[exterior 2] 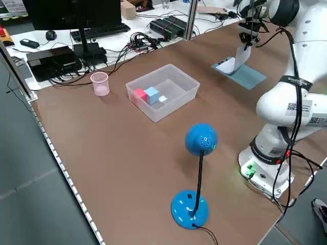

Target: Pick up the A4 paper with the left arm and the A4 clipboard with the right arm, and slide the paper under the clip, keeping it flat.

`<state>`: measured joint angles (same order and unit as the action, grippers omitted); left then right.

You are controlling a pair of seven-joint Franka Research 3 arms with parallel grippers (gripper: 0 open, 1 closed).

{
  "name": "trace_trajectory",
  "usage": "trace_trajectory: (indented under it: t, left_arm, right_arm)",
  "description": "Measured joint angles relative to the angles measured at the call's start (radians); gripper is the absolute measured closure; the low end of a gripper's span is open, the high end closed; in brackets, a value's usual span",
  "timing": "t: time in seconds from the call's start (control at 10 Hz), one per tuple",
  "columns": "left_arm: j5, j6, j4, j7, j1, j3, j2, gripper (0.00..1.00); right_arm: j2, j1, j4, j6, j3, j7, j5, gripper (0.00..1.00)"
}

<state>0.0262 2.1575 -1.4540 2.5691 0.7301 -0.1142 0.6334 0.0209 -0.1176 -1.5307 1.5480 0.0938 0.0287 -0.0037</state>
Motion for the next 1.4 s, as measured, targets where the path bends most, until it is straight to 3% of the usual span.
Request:
trace_trajectory:
  t: [0.1,0.2,0.4,0.8,1.1,1.4]
  left_arm:
    - [0.001,0.000,0.000,-0.005,0.000,0.000,0.000,0.97]
    - [0.002,0.000,0.000,-0.034,0.000,0.001,0.000,0.86]
    - [0.002,0.000,0.001,-0.078,0.001,0.001,0.000,0.53]
    - [0.027,-0.026,0.008,-0.118,0.020,0.000,-0.002,0.00]
    - [0.041,-0.083,0.016,-0.180,0.038,-0.006,-0.032,0.00]
    - [0.041,-0.202,0.021,-0.333,0.036,-0.011,-0.130,0.00]
  right_arm:
    - [0.000,0.000,0.000,0.000,0.000,0.001,0.000,0.01]
    - [0.000,0.000,0.000,-0.001,0.000,0.001,0.000,0.01]
    - [0.000,0.000,0.000,-0.001,0.000,0.002,0.000,0.01]
    - [-0.001,0.000,0.000,0.000,0.000,0.002,0.000,0.01]
    - [-0.003,0.000,0.001,0.000,0.000,0.002,0.000,0.01]
    - [-0.004,0.000,0.001,0.009,0.000,0.002,0.000,0.01]
